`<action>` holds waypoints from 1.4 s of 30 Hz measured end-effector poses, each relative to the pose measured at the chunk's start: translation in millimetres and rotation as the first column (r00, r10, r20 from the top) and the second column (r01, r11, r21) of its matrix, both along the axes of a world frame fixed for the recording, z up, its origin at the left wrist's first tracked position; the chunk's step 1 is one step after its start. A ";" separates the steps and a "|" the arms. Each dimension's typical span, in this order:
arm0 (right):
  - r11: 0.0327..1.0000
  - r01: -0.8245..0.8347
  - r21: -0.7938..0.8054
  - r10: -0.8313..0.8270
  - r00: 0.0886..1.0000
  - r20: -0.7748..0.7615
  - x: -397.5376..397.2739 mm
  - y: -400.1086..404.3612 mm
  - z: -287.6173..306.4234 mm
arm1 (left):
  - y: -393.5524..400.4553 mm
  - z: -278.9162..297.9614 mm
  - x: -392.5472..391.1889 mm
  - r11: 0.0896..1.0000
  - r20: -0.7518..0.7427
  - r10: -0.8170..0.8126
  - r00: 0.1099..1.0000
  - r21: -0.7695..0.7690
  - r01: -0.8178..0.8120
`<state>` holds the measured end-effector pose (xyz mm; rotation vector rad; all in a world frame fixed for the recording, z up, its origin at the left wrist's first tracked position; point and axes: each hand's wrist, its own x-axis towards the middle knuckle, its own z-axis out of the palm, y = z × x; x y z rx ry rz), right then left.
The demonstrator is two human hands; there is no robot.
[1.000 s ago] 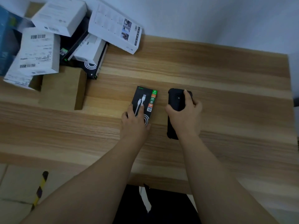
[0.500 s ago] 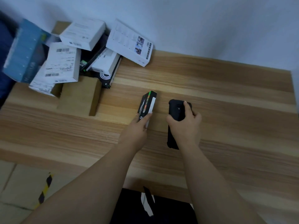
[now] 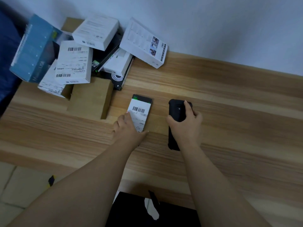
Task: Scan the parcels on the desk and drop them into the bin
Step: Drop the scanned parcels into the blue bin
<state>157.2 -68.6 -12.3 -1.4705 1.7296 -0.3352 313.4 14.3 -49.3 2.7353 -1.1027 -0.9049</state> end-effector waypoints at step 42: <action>0.640 -0.761 -0.109 0.674 0.623 -0.397 -74.8 -5.9 201.1 | -25.0 182.0 -5.2 0.932 0.774 -0.248 0.583 0.026 0.362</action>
